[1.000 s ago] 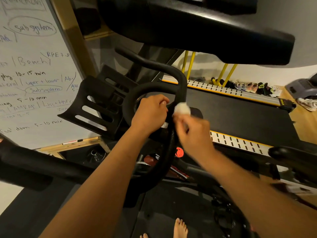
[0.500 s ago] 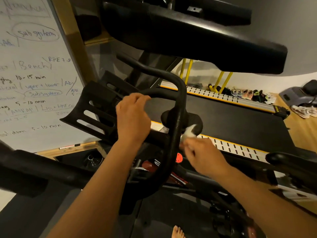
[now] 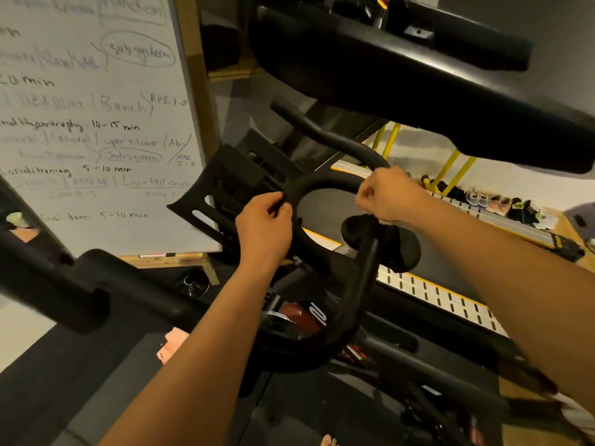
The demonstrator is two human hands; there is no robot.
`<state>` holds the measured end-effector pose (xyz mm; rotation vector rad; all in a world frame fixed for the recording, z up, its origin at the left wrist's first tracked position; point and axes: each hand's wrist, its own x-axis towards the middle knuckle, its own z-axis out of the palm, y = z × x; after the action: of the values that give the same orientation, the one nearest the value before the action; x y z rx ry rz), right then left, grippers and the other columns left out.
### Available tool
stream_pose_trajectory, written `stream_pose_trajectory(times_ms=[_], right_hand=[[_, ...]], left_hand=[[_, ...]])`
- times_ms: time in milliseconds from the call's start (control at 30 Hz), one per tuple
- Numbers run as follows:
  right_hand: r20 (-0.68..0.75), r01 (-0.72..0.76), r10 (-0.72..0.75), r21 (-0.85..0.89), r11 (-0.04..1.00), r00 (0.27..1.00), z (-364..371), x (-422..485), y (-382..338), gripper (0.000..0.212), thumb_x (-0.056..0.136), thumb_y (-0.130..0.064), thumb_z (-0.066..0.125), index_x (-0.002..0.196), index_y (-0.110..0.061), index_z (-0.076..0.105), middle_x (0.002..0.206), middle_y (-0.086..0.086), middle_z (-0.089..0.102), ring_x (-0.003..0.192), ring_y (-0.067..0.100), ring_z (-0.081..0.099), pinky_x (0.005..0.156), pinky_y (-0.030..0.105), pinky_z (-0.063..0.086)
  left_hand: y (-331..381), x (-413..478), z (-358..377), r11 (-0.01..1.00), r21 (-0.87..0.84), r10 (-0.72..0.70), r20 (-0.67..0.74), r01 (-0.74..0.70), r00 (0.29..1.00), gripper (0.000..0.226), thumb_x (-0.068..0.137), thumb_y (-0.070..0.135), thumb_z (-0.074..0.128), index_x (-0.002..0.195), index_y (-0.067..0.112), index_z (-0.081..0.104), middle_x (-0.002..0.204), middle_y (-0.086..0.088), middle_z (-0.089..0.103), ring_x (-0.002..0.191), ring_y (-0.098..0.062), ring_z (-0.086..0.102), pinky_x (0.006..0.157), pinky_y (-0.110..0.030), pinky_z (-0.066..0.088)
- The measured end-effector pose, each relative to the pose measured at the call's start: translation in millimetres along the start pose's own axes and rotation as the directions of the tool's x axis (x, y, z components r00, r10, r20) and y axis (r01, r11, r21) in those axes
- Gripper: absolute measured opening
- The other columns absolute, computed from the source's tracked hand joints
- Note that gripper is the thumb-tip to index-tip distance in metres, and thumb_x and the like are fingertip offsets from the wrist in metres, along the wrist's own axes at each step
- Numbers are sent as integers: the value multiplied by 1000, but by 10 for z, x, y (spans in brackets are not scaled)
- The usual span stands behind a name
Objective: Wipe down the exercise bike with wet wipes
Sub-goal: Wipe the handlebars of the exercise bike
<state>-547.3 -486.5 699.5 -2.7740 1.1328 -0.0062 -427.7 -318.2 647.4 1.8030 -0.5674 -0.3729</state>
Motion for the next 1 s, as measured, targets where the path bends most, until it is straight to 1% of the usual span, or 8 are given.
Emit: stream_pose_trajectory(times_ms=[100,233,400,600,767,833,933,1000], right_hand=[[-105,-4,-17,-197,980,994,7,-36,-141,20,95,-33,58,90,-16,69,83,6,63,74,21,60,71,34,52],[168,230,-202,-170,958,965,-12,-408,-212,23,92,-29,56,92,-12,72,92,9,69,84,25,64,78,41,56],[198,239,-212,-129,962,957,-166,-319,-213,11,91,-22,64,98,-21,73,86,-7,64,76,9,60,71,26,51],[23,124,-122,-265,956,992,83,-52,-296,5,92,-16,63,95,-17,67,97,8,63,84,24,60,74,32,51],[295,391,-347,-103,915,890,-66,-487,-321,5,89,-21,65,88,-23,70,82,-9,64,77,7,55,69,22,42],[179,379,-387,83,922,904,-164,-398,-388,2,87,-24,70,89,-24,70,82,-11,65,78,4,59,68,17,45],[-217,359,-304,300,884,928,-58,109,-583,11,86,-19,70,97,-22,71,88,-7,68,82,10,63,78,24,50],[-279,363,-276,336,869,920,129,297,-809,15,89,-12,64,101,-14,72,94,1,69,87,15,64,77,16,46]], left_hand=[[-15,9,-3,1000,-26,-11,5,12,1000,35,98,19,57,132,17,61,125,-3,65,113,-14,61,104,-35,48],[-62,39,-1,990,-117,-83,7,83,997,33,100,15,50,130,20,64,88,3,70,62,-2,62,74,-23,55],[-88,69,7,968,-211,-136,24,138,990,31,100,13,51,127,19,65,84,22,59,60,23,54,51,1,39],[-95,63,-19,939,-284,-198,6,191,980,27,98,14,56,120,22,70,97,15,66,81,2,60,63,-7,44],[-115,92,-25,920,-329,-223,9,214,975,23,94,14,62,113,20,74,102,8,71,92,-3,64,86,-20,52],[-106,102,-31,893,-369,-269,24,259,963,21,93,12,63,107,21,76,102,4,72,97,-7,64,92,-25,52],[-72,126,-57,824,-451,-354,63,343,933,18,91,11,64,91,22,78,97,0,74,97,-14,67,93,-32,54],[-30,106,-69,758,-530,-394,94,380,915,18,91,12,63,80,19,76,86,-1,74,89,-15,69,88,-31,56]])
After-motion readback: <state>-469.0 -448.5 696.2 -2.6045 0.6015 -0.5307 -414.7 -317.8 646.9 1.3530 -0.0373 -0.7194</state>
